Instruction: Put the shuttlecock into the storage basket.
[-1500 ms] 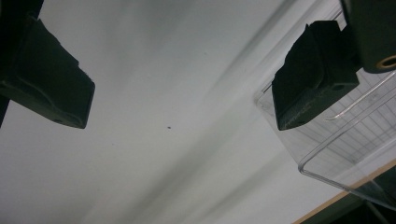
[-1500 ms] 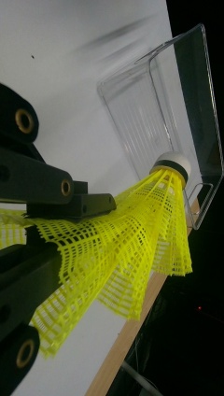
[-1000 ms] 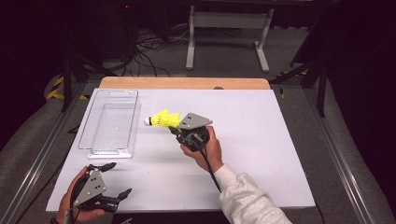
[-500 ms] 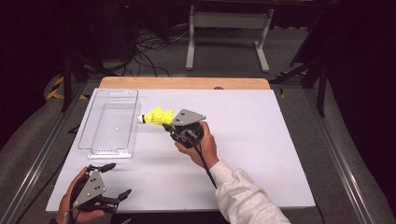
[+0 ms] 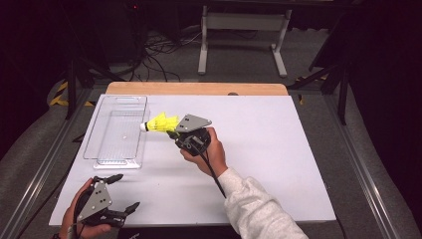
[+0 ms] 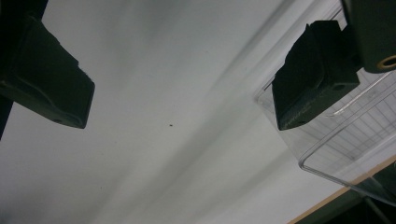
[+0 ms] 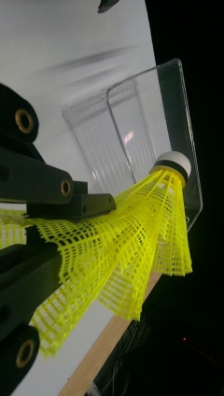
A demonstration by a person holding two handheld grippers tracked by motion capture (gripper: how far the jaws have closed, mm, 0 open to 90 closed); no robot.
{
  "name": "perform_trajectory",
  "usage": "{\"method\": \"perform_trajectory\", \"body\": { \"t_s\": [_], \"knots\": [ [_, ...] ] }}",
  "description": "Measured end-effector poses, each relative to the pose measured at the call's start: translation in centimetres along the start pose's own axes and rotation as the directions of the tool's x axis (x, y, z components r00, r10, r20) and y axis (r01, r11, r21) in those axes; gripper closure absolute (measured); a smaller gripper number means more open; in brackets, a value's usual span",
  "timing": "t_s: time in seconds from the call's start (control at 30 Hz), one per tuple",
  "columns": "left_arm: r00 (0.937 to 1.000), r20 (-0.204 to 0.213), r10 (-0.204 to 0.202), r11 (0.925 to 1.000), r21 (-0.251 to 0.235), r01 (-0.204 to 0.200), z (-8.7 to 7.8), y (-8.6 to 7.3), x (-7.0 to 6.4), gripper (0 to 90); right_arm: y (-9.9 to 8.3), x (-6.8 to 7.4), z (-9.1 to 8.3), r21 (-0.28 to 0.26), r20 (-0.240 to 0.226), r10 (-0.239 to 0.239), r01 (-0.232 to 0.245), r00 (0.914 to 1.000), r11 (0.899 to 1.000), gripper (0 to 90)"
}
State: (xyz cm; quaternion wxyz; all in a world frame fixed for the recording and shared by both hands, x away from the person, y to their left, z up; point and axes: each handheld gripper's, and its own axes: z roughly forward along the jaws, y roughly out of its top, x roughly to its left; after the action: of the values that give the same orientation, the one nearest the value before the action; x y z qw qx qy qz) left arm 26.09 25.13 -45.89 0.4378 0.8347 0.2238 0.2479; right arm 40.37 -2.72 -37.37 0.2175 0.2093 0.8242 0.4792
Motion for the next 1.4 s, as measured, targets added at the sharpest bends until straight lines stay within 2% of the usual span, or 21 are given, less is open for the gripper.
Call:
{"method": "perform_trajectory", "body": {
  "t_s": [0.5,0.83,1.4],
  "knots": [
    [1.0,0.0,0.003,1.0,-0.003,-0.003,0.0,0.0,0.1,6.8,1.2,0.5,1.2,0.01,-0.021,-0.039,0.039,0.999,0.999,87.6],
    [1.0,0.0,0.001,1.0,-0.007,-0.001,-0.2,-0.1,0.1,6.8,1.9,1.0,2.4,0.039,-0.046,-0.073,0.075,0.9963,0.996,87.6],
    [1.0,-0.003,0.001,1.0,-0.007,-0.001,-0.5,-0.2,0.2,6.8,2.8,1.8,3.8,0.055,-0.079,-0.103,0.107,0.9916,0.993,87.5]
  ]
}}
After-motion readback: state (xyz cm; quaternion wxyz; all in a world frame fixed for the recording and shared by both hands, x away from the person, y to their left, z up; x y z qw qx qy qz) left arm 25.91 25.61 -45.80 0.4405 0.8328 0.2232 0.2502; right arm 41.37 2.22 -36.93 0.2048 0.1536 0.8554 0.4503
